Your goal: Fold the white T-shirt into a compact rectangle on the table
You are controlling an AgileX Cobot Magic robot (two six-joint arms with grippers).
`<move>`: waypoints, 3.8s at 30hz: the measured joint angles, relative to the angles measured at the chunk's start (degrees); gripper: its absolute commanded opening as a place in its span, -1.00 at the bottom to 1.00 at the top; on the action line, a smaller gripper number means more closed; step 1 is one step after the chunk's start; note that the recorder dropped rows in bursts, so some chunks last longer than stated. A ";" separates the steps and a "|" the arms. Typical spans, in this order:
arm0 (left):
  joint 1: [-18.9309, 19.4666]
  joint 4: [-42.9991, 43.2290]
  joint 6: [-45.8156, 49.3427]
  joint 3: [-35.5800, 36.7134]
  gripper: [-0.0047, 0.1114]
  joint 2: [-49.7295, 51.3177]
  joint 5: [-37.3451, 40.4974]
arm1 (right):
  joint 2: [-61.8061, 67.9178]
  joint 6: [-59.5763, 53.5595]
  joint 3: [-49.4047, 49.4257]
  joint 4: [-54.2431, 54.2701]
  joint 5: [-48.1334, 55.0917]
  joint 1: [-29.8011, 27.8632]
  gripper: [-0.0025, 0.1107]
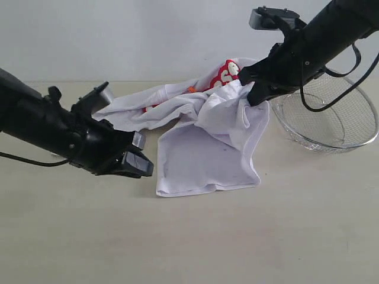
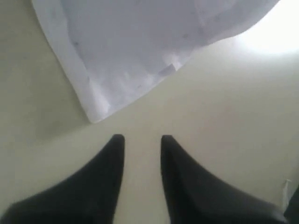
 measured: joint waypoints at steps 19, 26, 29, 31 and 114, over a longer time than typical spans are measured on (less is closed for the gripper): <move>-3.67 -4.19 2.29 -4.70 0.01 11.13 -4.59 | 0.00 -0.05 0.00 -0.14 -0.11 0.00 -0.96; -3.67 -2.13 -3.31 -6.88 0.01 13.85 -3.77 | 0.00 -0.14 0.00 -0.14 -0.11 0.00 -0.96; -3.67 -1.67 -4.43 -7.98 -0.02 14.41 -2.79 | 0.00 -0.14 0.00 -0.14 -0.11 0.00 -0.96; -3.67 -0.89 -5.01 -8.49 -0.09 14.52 -2.81 | 0.00 -0.14 0.00 -0.14 -0.11 0.00 -0.96; -10.19 26.19 -23.37 -17.68 -0.84 18.10 -4.45 | -4.98 -0.14 0.00 0.57 3.29 0.00 -0.96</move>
